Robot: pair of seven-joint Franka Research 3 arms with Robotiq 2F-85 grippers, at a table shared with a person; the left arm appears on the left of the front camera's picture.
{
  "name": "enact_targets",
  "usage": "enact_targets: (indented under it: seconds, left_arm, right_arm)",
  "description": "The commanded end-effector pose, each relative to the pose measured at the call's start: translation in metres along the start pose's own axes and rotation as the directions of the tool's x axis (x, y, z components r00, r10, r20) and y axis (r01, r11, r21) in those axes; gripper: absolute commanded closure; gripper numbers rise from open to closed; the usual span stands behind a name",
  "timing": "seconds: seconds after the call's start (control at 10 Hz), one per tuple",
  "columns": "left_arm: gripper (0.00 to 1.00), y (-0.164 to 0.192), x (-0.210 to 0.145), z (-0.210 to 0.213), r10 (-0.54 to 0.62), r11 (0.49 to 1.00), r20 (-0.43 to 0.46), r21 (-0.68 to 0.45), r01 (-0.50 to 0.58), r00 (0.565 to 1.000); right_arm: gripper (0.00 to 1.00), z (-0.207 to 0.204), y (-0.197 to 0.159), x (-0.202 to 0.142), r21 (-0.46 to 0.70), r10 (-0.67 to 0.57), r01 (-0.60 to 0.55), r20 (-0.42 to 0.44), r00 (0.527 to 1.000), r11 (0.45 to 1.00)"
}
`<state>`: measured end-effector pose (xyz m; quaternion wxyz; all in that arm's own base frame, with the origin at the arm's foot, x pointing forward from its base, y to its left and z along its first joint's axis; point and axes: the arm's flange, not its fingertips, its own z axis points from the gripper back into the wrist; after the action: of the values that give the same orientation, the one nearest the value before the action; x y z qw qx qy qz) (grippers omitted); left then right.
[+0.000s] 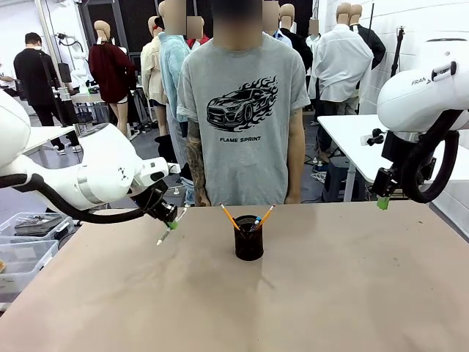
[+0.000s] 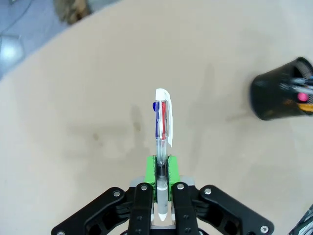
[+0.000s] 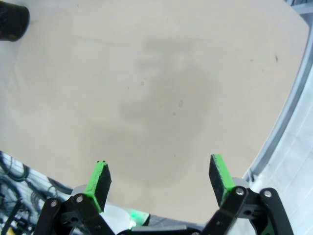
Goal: Place the pens into the pen holder.
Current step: Pick up a writing instrument from the table and place it into the Pen holder.
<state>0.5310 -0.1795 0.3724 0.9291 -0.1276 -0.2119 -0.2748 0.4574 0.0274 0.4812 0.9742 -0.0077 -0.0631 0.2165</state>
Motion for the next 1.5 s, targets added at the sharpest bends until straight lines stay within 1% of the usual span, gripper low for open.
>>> enact_targets:
  seconds: [0.0, 0.2, 0.3, 0.4, 0.5, 0.6, 0.7, 0.8, 0.9, 1.0, 1.1, 1.2, 1.4]
  left_arm:
    - [1.00, 0.021, -0.018, 0.010, -0.131, 0.970, 0.113, -0.190, 0.151, 0.985]
    - [1.00, 0.025, -0.011, 0.013, -0.230, 0.919, 0.254, -0.262, 0.295, 0.940]
    - [1.00, 0.027, -0.006, 0.012, -0.273, 0.885, 0.319, -0.286, 0.367, 0.908]
    - [1.00, 0.029, -0.002, 0.011, -0.290, 0.872, 0.345, -0.289, 0.395, 0.893]
    - [1.00, 0.030, 0.002, 0.012, -0.301, 0.852, 0.402, -0.293, 0.433, 0.865]
    - [1.00, 0.027, 0.011, 0.011, -0.158, 0.962, 0.342, -0.159, 0.223, 0.926]
    - [1.00, 0.022, 0.009, 0.019, -0.297, 0.879, 0.360, -0.259, 0.401, 0.884]
    - [1.00, 0.022, 0.009, 0.019, -0.297, 0.879, 0.360, -0.259, 0.401, 0.884]
    - [1.00, 0.031, 0.006, 0.017, -0.269, 0.901, 0.361, -0.233, 0.365, 0.893]
    - [1.00, 0.025, 0.007, 0.024, -0.275, 0.856, 0.484, -0.271, 0.441, 0.831]
    - [1.00, 0.025, 0.009, 0.028, -0.249, 0.815, 0.562, -0.318, 0.484, 0.789]
    - [1.00, 0.025, 0.011, 0.030, -0.234, 0.813, 0.609, -0.305, 0.496, 0.758]
    - [1.00, 0.020, 0.019, 0.027, -0.214, 0.771, 0.663, -0.336, 0.541, 0.717]
  right_arm:
    - [0.00, 0.001, 0.000, 0.001, 0.004, 0.004, -0.004, -0.007, 1.000, 1.000]
    - [0.00, 0.001, 0.000, 0.001, 0.004, 0.004, -0.004, -0.007, 1.000, 1.000]
    - [0.00, 0.001, 0.000, 0.001, 0.004, 0.004, -0.004, -0.007, 1.000, 1.000]
    - [0.00, 0.001, 0.000, 0.001, 0.004, 0.004, -0.004, -0.007, 1.000, 1.000]
    - [0.00, 0.001, 0.000, 0.001, 0.004, 0.004, -0.004, -0.007, 1.000, 1.000]
    - [0.00, 0.001, 0.000, 0.001, 0.004, 0.004, -0.004, -0.007, 1.000, 1.000]
    - [0.00, 0.001, 0.000, 0.001, 0.004, 0.004, -0.004, -0.007, 1.000, 1.000]
    - [0.00, 0.001, 0.000, 0.001, 0.004, 0.004, -0.004, -0.007, 1.000, 1.000]
    - [0.00, 0.001, 0.000, 0.001, 0.004, 0.004, -0.004, -0.007, 1.000, 1.000]
    - [0.00, 0.001, 0.000, 0.001, 0.004, 0.004, -0.004, -0.007, 1.000, 1.000]
    - [0.00, 0.001, 0.000, 0.001, 0.004, 0.004, -0.004, -0.007, 1.000, 1.000]
    - [0.00, 0.001, 0.000, 0.001, 0.004, 0.004, -0.004, -0.007, 1.000, 1.000]
    - [0.00, 0.001, 0.000, 0.001, 0.004, 0.004, -0.004, -0.007, 1.000, 1.000]
